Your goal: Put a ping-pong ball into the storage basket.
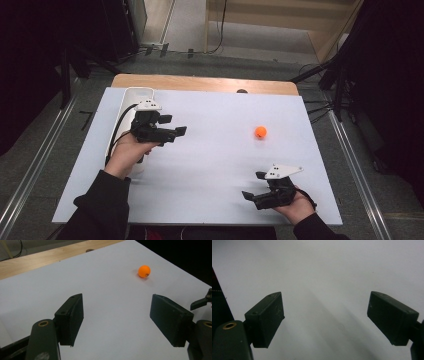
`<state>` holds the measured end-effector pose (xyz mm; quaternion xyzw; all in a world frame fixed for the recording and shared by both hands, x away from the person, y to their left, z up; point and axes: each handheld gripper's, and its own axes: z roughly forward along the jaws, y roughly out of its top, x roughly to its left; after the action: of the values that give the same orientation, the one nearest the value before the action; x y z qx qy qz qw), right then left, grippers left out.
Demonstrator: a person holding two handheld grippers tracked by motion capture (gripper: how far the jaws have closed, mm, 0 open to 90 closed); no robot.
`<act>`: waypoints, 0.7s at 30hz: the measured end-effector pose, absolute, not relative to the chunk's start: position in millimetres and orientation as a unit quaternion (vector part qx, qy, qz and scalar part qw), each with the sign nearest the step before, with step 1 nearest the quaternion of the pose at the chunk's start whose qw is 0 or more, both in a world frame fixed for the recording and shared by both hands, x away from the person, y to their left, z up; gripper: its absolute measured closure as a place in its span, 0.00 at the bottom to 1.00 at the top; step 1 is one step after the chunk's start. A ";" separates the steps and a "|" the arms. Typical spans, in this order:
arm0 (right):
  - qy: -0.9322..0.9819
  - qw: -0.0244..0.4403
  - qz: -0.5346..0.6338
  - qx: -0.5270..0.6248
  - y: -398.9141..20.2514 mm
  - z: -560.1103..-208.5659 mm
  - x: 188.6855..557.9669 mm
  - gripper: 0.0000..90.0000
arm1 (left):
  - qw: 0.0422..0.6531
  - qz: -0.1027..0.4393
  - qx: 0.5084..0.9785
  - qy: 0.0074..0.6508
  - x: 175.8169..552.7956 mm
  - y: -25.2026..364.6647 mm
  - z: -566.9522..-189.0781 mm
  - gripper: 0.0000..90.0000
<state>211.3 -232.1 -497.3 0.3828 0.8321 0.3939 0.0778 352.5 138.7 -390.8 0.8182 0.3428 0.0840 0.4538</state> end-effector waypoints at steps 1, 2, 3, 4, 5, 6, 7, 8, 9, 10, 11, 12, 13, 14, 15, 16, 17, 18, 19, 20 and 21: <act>0.832 0.078 0.394 0.383 -232.3 -497.6 211.4 0.14 | 0.456 0.084 0.816 0.345 352.2 137.0 -391.8 0.31; 0.832 0.078 0.394 0.383 -232.6 -497.8 211.3 0.14 | 0.457 0.082 0.816 0.343 352.2 135.6 -392.2 0.31; 0.831 0.078 0.394 0.385 -232.8 -497.7 211.0 0.14 | 0.459 0.082 0.816 0.343 352.1 133.9 -392.8 0.31; 0.831 0.078 0.394 0.386 -233.1 -497.6 210.7 0.14 | 0.461 0.083 0.815 0.341 352.0 132.1 -393.4 0.31; 0.831 0.079 0.393 0.386 -233.4 -497.7 210.4 0.14 | 0.463 0.081 0.815 0.339 351.6 130.3 -393.6 0.31; 0.831 0.079 0.393 0.386 -233.8 -497.7 210.0 0.14 | 0.466 0.082 0.813 0.339 351.1 128.2 -394.3 0.31; 0.830 0.080 0.392 0.388 -234.2 -497.5 209.6 0.14 | 0.467 0.079 0.813 0.337 350.5 126.1 -394.6 0.31; 0.830 0.079 0.393 0.389 -234.6 -497.6 209.5 0.14 | 0.469 0.077 0.813 0.336 350.0 124.0 -395.1 0.31; 0.829 0.079 0.394 0.389 -234.8 -497.8 209.8 0.14 | 0.470 0.077 0.813 0.334 349.6 121.9 -395.3 0.31; 0.829 0.081 0.394 0.389 -235.2 -497.9 210.2 0.14 | 0.472 0.078 0.813 0.332 349.1 120.1 -395.6 0.31; 0.829 0.080 0.394 0.389 -235.2 -498.0 210.3 0.14 | 0.476 0.080 0.811 0.332 348.5 118.1 -396.1 0.31; 0.828 0.078 0.394 0.391 -234.5 -498.0 209.9 0.14 | 0.478 0.079 0.810 0.330 348.1 116.6 -396.5 0.31; 0.828 0.079 0.394 0.391 -234.3 -498.0 209.9 0.14 | 0.479 0.080 0.810 0.329 347.6 115.2 -397.0 0.31; 0.829 0.078 0.394 0.390 -234.2 -497.8 209.9 0.14 | 0.480 0.078 0.811 0.327 347.1 114.2 -397.9 0.31; 0.830 0.078 0.393 0.387 -234.2 -497.7 210.1 0.14 | 0.480 0.079 0.811 0.325 346.4 113.2 -398.7 0.31; 0.830 0.079 0.393 0.387 -234.0 -497.6 210.2 0.14 | 0.481 0.079 0.811 0.324 346.0 112.0 -400.0 0.31; 0.831 0.080 0.394 0.386 -233.9 -497.9 210.5 0.14 | 0.481 0.076 0.811 0.323 345.6 110.9 -401.4 0.31; 0.831 0.079 0.394 0.386 -233.7 -498.0 210.6 0.14 | 0.480 0.075 0.812 0.322 345.4 110.0 -402.3 0.31; 0.831 0.078 0.394 0.385 -233.8 -498.0 210.6 0.14 | 0.479 0.075 0.813 0.321 345.1 108.7 -403.3 0.31; 0.831 0.078 0.394 0.385 -233.9 -498.0 210.7 0.14 | 0.478 0.077 0.815 0.319 345.0 107.5 -404.4 0.31; 0.831 0.078 0.394 0.385 -234.1 -498.2 210.7 0.14 | 0.477 0.076 0.816 0.318 344.7 106.1 -405.3 0.31</act>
<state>210.7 -234.1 -498.2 0.3850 0.8309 0.3941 0.0779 344.7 106.1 -405.3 0.8157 0.3179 0.0760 0.4773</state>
